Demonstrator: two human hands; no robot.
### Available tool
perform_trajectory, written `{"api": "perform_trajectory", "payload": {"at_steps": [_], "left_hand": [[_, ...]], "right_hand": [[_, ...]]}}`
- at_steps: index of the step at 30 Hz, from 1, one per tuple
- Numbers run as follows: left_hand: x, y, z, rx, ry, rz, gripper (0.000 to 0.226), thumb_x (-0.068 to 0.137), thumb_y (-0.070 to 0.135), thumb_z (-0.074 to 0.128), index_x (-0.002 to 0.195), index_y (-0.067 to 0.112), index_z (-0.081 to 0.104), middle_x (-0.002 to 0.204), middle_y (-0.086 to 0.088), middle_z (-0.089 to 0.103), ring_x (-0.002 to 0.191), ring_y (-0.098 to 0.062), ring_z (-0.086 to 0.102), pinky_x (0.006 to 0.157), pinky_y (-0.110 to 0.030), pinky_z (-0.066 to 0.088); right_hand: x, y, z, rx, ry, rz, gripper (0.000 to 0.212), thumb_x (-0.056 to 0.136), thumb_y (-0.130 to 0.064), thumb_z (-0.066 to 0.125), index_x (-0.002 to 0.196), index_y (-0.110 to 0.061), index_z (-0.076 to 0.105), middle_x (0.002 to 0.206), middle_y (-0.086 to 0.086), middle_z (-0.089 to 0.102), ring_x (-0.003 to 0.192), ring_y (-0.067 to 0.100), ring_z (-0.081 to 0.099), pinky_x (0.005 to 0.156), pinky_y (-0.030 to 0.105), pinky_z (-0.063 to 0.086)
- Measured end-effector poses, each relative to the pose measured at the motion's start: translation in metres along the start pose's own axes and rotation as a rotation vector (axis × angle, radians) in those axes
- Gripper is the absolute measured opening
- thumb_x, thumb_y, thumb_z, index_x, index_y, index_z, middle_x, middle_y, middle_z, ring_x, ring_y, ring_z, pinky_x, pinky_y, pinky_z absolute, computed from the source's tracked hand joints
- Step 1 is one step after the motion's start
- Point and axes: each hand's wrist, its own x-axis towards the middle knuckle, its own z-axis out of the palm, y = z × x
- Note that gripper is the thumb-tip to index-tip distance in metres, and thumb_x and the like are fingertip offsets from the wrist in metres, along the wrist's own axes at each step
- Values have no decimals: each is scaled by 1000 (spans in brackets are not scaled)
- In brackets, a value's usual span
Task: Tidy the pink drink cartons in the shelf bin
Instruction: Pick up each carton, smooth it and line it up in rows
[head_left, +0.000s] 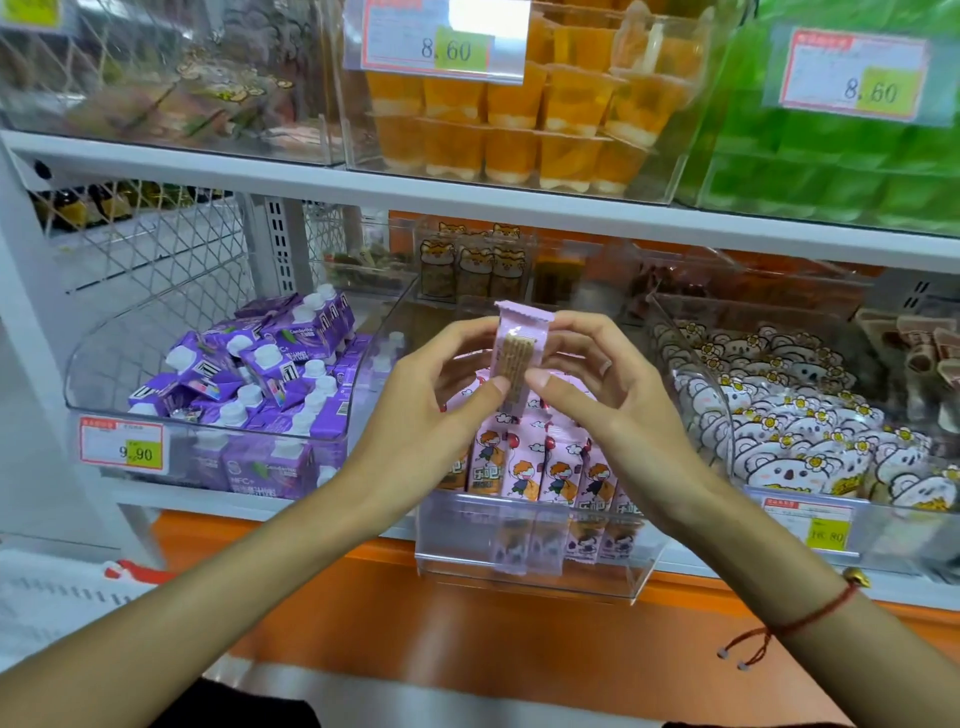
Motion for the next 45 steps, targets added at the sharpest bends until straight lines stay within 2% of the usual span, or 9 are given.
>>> {"api": "perform_trajectory", "payload": {"at_steps": [6, 11, 16, 18, 22, 28, 33, 38, 45], "left_hand": [[4, 0, -1, -15, 158, -38, 30, 88, 15, 64, 114, 27, 57, 111, 15, 65, 100, 2, 65, 83, -12, 50], [3, 0, 1, -60, 240, -114, 52, 62, 49, 71, 103, 22, 57, 104, 7, 67, 87, -12, 71, 83, -42, 58], [9, -1, -9, -158, 162, -148, 82, 67, 40, 71, 141, 35, 35, 122, 33, 52, 113, 11, 55, 98, -25, 48], [10, -2, -14, -201, 138, -170, 75, 71, 35, 67, 139, 38, 36, 113, 41, 52, 110, 17, 53, 101, -23, 46], [12, -3, -18, -175, 123, -137, 46, 80, 23, 63, 125, 28, 54, 103, 20, 71, 100, -3, 67, 89, -17, 52], [19, -5, -30, -120, 184, -139, 42, 73, 27, 70, 114, 26, 64, 98, 10, 72, 96, -5, 68, 89, -24, 53], [21, -3, -40, 184, -94, -15, 29, 73, 28, 70, 100, 32, 59, 88, 17, 69, 86, 3, 66, 79, -7, 47], [37, 2, -37, 496, -295, 42, 28, 74, 24, 79, 97, 30, 63, 99, 16, 69, 98, 2, 63, 92, -24, 49], [49, 0, -20, 1059, -540, 98, 33, 77, 47, 73, 105, 38, 58, 80, 23, 50, 85, -5, 50, 65, -26, 35]], "right_hand": [[0, 0, 3, -181, 9, -1, 48, 81, -18, 74, 124, -31, 54, 121, -13, 59, 116, 0, 52, 99, 22, 43], [-3, 4, 15, -142, 55, -36, 40, 77, -14, 76, 109, -24, 54, 107, -11, 62, 104, 4, 58, 86, 26, 52], [3, 5, 10, 79, 33, 133, 28, 80, -25, 69, 103, -15, 57, 96, -2, 69, 77, 6, 64, 69, 19, 51], [6, 10, 7, 162, -11, 261, 22, 85, -28, 62, 103, -15, 59, 91, -3, 72, 72, 9, 66, 70, 21, 52], [8, 18, 3, 257, -16, 381, 25, 99, -26, 45, 107, -9, 62, 86, 9, 73, 62, 13, 63, 58, 20, 51], [10, 25, -7, -274, 65, 201, 24, 97, -40, 44, 98, -27, 64, 94, -9, 67, 82, 3, 60, 70, 19, 46], [9, 30, -17, -978, -105, -37, 22, 88, -36, 63, 108, -28, 63, 103, -8, 59, 99, 11, 48, 81, 28, 41], [8, 27, -15, -1148, -233, -69, 43, 78, -53, 68, 114, -30, 63, 111, -8, 54, 105, 13, 43, 81, 28, 34], [6, 30, -20, -1236, -283, -48, 54, 71, -57, 72, 116, -31, 58, 118, -7, 46, 112, 15, 40, 83, 32, 33]]}}
